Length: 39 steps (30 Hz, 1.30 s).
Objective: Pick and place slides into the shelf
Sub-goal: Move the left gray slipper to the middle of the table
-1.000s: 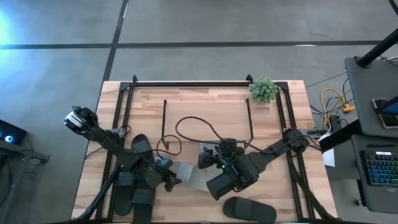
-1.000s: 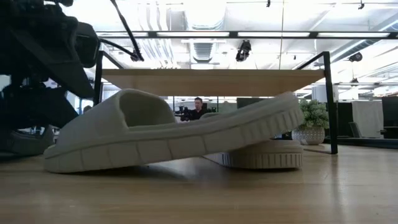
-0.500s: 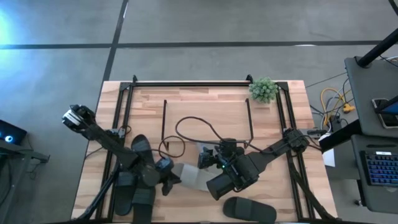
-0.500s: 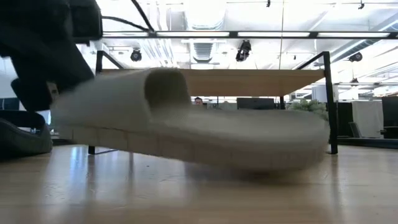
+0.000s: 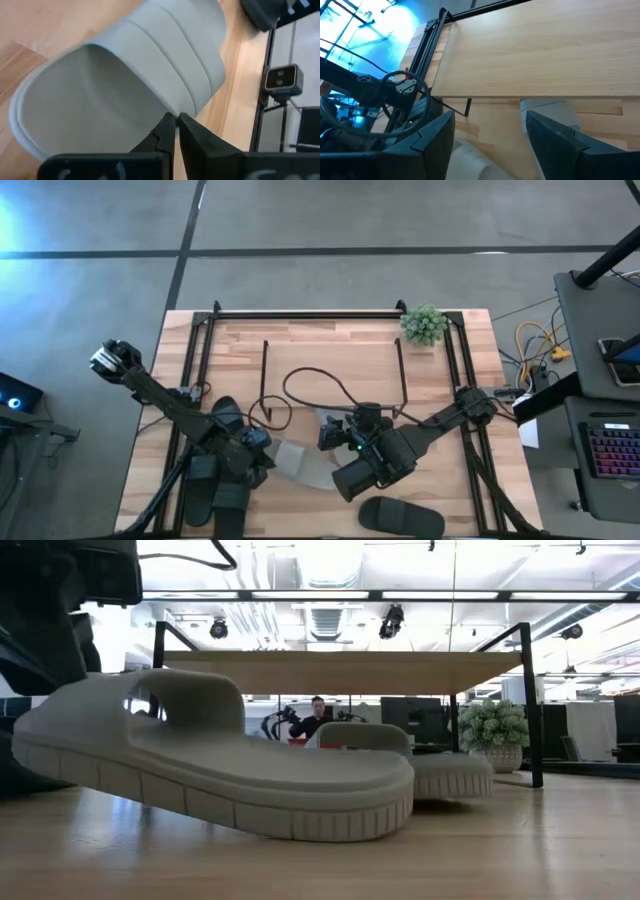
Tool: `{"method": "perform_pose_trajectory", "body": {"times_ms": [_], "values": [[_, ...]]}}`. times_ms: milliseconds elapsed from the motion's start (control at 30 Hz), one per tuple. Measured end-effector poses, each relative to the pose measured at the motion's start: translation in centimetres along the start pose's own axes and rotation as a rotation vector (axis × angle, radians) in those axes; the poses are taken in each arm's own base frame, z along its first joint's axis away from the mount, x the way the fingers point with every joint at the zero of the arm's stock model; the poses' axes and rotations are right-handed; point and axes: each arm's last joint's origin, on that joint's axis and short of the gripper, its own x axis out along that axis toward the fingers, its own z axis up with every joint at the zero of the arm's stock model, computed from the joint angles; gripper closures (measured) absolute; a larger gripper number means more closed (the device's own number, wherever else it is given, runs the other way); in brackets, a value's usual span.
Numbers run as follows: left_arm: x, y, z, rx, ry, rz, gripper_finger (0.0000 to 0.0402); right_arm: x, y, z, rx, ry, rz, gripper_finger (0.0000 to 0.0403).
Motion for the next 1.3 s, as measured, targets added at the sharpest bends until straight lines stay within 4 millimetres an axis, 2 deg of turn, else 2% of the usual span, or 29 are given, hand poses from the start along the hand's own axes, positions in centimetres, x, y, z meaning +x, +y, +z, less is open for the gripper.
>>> {"method": "perform_pose_trajectory", "body": {"times_ms": [167,433,533,600,733,900,1000,1067,1300], "values": [[0.3,-0.1,0.1,-0.024,-0.035,0.025,0.0359,0.0,0.0,0.0,-0.002,0.013,-0.005,0.0168],[0.7,0.2,0.0,-0.052,-0.036,0.046,0.0238,0.0,0.0,-0.1,-0.006,0.018,-0.006,0.0168],[0.1,0.2,0.1,-0.047,-0.003,0.05,0.0208,0.0,0.0,-0.1,-0.014,0.02,-0.006,0.0167],[-0.5,0.0,0.0,-0.043,0.018,0.03,0.0203,0.0,0.0,-0.1,-0.026,0.025,-0.008,0.0167],[-2.4,-0.5,-0.5,0.0,0.046,0.013,0.022,0.0,0.0,-0.1,-0.04,0.029,-0.01,0.0167],[-3.9,-1.9,-2.0,0.113,0.092,-0.046,0.03,0.0,-0.1,-0.1,-0.087,0.047,-0.018,0.0167],[-3.2,-2.1,-3.1,0.151,0.126,-0.025,0.0367,0.0,-0.1,-0.1,-0.104,0.05,-0.019,0.0167],[-2.3,-2.0,-3.7,0.152,0.146,0.008,0.0392,0.0,-0.1,-0.1,-0.105,0.05,-0.019,0.0168],[1.7,-1.5,-4.8,0.095,0.156,0.143,0.0399,0.0,-0.1,-0.2,-0.133,0.053,-0.019,0.0168]]}}
